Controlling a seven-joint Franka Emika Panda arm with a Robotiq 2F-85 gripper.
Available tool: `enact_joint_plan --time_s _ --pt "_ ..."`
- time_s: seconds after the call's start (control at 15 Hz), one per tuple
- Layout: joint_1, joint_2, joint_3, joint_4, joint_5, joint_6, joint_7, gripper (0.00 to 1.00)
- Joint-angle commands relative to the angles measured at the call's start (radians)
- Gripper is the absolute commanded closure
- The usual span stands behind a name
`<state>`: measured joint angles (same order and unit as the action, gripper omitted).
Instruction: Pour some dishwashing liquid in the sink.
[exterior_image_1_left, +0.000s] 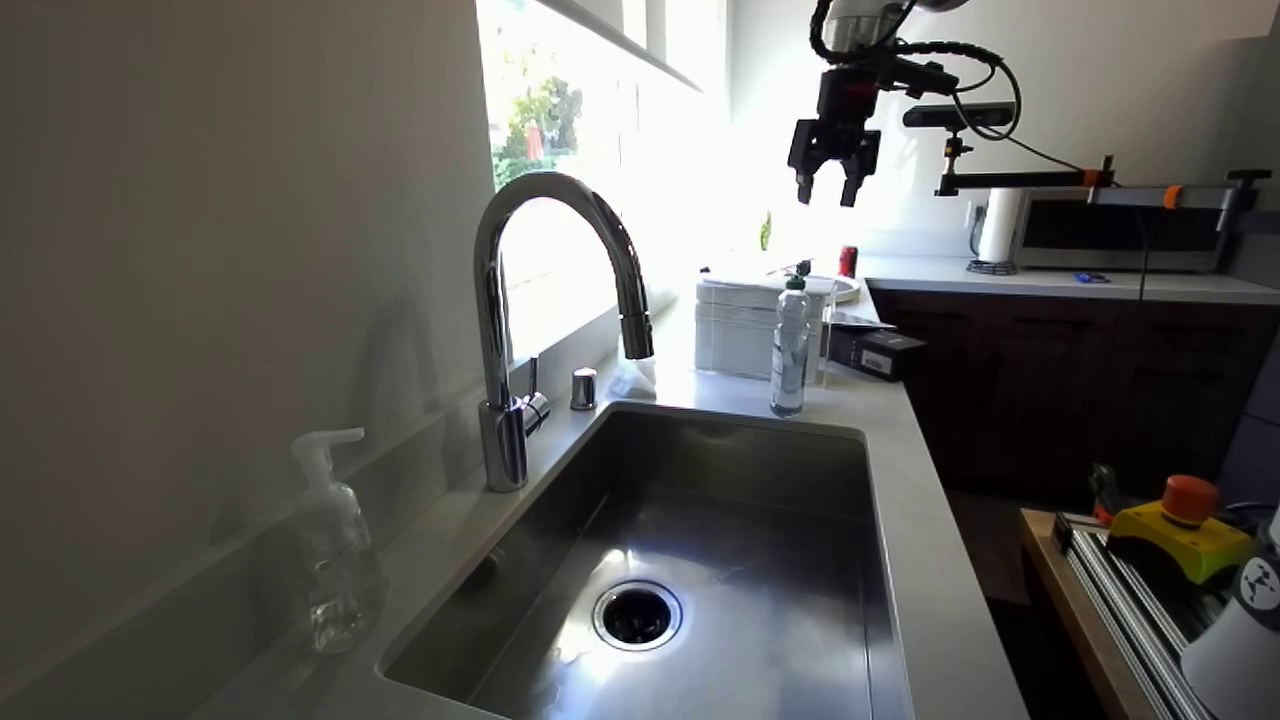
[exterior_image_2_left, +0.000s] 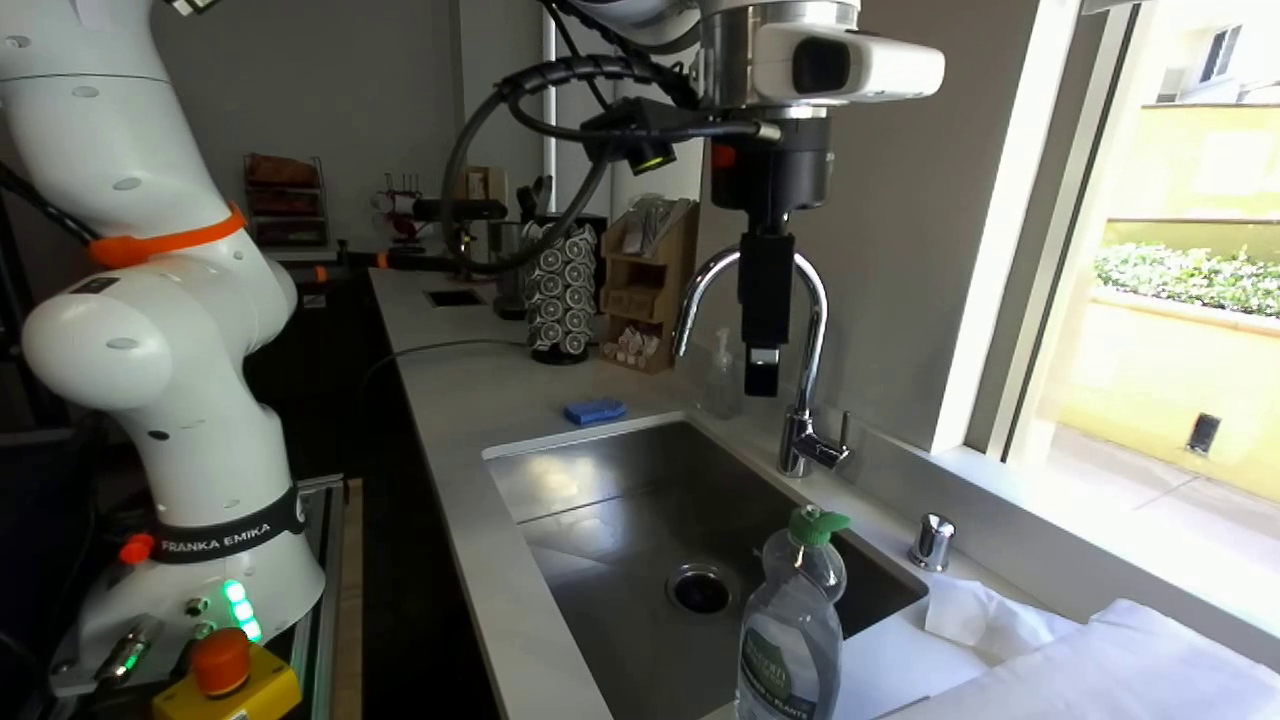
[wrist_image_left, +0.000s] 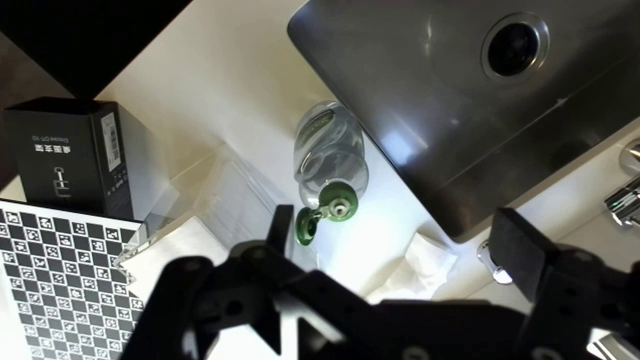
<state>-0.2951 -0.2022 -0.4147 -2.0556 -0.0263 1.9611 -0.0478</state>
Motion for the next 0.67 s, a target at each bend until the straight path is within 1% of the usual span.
enact_joint_plan --time_s 0.0,0.13,0.2,0.27,0.33,0.6 --pt "-0.022 0.013 0.016 0.014 0.006 -0.004 -0.001 0.00" --pt "-0.023 0.018 0.016 0.020 0.006 -0.004 0.004 0.00" --pt "-0.020 0.013 0.019 0.017 -0.005 -0.027 -0.010 0.00" --pt "-0.026 0.028 0.023 0.017 -0.020 -0.012 0.020 0.00" --pt "-0.031 0.058 0.017 0.031 -0.010 -0.011 0.040 0.00" --pt "-0.047 0.127 0.001 0.060 0.039 -0.011 0.039 0.00"
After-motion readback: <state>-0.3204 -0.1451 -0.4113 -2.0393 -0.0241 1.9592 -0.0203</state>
